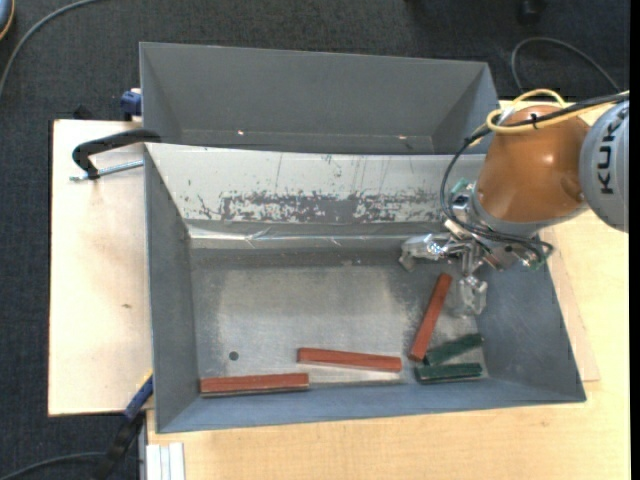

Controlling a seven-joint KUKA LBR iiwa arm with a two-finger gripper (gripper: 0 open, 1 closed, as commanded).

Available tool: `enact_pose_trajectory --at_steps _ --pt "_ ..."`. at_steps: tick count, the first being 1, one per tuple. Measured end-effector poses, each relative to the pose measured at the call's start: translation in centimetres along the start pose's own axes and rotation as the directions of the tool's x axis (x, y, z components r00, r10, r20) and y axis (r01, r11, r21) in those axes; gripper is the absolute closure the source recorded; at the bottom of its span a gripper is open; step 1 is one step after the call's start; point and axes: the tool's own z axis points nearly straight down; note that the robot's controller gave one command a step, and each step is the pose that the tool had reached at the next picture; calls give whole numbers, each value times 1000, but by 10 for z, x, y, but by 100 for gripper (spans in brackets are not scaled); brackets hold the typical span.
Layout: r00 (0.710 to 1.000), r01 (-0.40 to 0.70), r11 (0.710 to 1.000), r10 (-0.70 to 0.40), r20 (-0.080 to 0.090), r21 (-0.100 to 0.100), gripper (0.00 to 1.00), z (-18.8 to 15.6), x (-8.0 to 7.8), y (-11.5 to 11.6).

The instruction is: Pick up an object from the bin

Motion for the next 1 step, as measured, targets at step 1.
enact_pose_trajectory --at_steps 1 --pt "1000 0 1000 0 -1 -3 100 0 0 1"
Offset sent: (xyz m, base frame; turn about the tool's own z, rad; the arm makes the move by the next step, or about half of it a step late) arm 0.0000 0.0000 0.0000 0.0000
